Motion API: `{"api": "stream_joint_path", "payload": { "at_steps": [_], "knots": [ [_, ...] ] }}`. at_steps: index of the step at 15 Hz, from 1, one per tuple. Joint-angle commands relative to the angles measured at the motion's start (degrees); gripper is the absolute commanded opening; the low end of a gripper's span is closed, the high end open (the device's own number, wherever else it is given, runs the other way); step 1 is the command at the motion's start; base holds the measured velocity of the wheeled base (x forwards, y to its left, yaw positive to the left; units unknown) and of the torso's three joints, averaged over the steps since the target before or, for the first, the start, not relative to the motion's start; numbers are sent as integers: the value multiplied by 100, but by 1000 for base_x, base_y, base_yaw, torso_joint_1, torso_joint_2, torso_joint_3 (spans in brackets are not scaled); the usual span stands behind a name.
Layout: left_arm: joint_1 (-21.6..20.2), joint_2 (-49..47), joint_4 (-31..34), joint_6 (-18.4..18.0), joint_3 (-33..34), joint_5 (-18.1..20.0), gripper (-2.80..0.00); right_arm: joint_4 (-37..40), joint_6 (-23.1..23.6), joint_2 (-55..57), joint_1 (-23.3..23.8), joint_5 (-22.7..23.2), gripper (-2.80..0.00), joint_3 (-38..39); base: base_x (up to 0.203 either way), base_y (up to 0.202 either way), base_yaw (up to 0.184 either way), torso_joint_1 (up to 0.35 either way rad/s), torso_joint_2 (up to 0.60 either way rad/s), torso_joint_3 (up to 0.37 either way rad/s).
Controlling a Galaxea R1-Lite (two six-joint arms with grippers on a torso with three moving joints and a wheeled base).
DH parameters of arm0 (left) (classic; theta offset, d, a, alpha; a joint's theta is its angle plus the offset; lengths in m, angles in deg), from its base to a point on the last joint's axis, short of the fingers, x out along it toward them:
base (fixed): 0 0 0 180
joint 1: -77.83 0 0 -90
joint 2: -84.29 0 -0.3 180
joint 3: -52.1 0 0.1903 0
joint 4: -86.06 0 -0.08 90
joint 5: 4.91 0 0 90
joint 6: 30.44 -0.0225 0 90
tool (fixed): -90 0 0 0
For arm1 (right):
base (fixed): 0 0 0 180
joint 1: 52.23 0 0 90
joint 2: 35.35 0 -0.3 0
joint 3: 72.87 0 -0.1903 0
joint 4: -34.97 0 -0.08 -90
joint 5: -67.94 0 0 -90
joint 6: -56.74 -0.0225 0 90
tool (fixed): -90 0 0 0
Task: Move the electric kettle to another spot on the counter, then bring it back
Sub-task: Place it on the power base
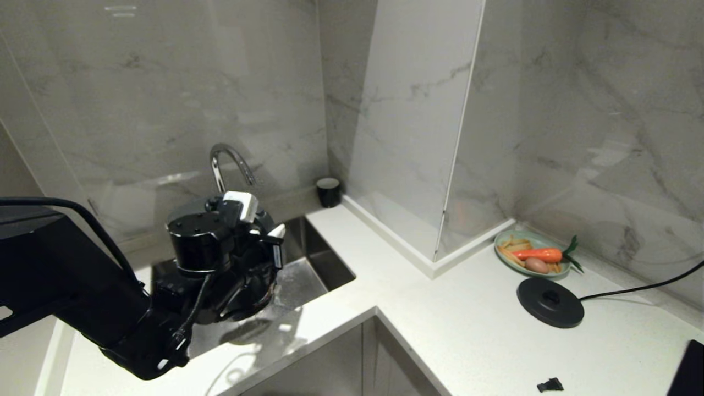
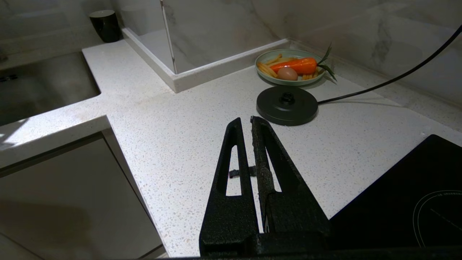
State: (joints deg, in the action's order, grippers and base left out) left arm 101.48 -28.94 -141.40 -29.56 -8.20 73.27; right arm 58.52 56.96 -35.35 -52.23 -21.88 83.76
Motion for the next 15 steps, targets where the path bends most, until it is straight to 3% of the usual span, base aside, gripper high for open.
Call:
{"api": "stream_joint_path", "payload": {
  "at_steps": [1, 10, 15],
  "knots": [
    [237, -146, -12, 0, -208, -189, -280, -1, 4, 9, 0, 0, -280, 0, 0, 0, 0, 0, 0, 0],
    [690, -97, -10, 9, -142, -234, -280, -1, 4, 9, 0, 0, -280, 0, 0, 2, -5, 0, 1, 0],
    [817, 66, -36, 33, 152, -243, -280, -1, 4, 9, 0, 0, -280, 0, 2, 9, -150, 0, 7, 5]
  ]
}}
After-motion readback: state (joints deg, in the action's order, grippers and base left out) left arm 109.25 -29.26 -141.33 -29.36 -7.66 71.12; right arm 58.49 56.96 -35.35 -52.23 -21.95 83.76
